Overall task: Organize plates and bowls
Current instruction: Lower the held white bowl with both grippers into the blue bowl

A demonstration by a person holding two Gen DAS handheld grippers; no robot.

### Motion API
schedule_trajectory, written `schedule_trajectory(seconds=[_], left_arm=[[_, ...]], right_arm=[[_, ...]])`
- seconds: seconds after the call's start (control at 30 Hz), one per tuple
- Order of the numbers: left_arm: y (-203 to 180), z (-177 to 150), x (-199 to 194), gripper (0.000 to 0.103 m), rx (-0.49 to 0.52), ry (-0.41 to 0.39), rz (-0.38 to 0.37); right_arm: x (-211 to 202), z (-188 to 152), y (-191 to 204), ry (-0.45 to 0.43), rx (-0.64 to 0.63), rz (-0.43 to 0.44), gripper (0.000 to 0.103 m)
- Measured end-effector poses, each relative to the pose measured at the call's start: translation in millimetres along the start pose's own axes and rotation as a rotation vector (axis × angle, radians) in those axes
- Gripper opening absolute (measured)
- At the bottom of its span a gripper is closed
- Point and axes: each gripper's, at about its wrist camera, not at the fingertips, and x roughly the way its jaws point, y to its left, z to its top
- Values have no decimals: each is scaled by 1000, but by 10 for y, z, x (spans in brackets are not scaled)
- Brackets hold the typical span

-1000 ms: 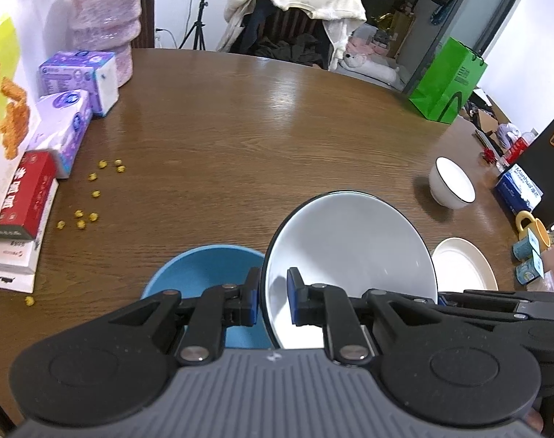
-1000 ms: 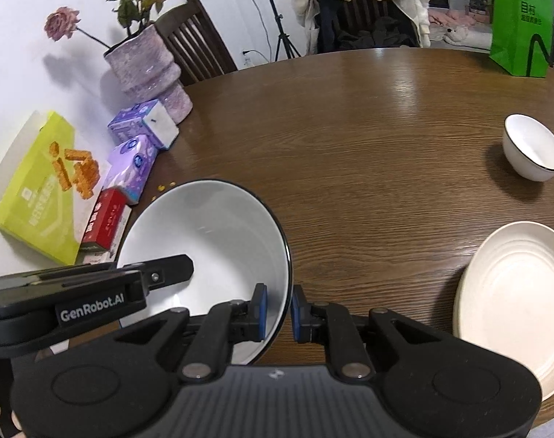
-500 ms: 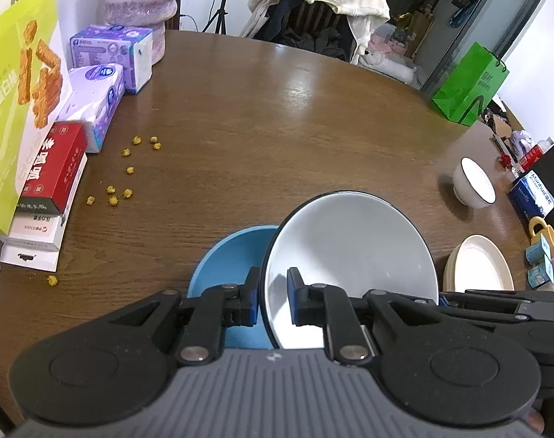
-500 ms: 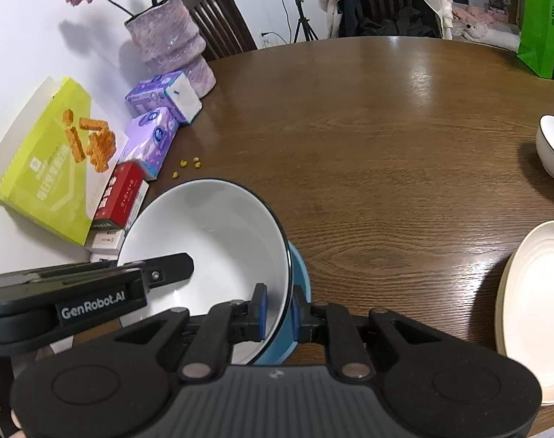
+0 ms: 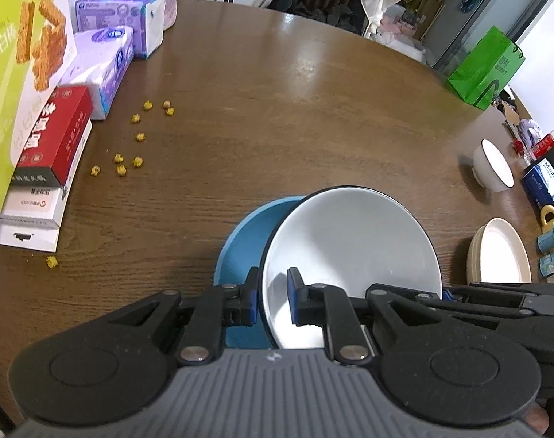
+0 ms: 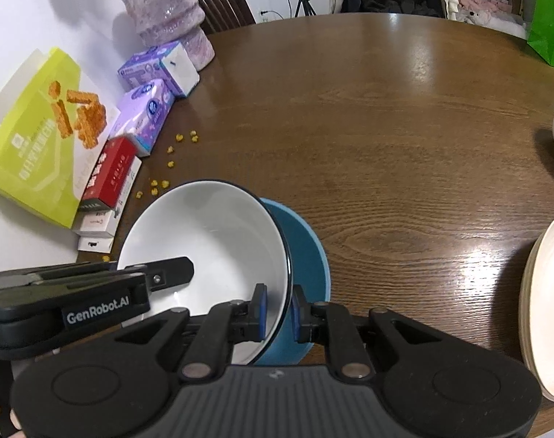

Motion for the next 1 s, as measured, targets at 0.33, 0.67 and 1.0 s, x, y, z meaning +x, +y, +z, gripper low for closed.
schedule_trajectory(seconds=[0.33, 0.67, 1.0], left_arm=[[99, 1, 141, 16, 11, 36, -5], [135, 29, 223, 15, 34, 66, -5], [46, 64, 257, 15, 84, 86, 6]], right_arm=[[191, 17, 32, 33, 3, -11, 13], [344, 53, 34, 65, 13, -15, 13], [328, 63, -5, 71, 32, -23, 13]])
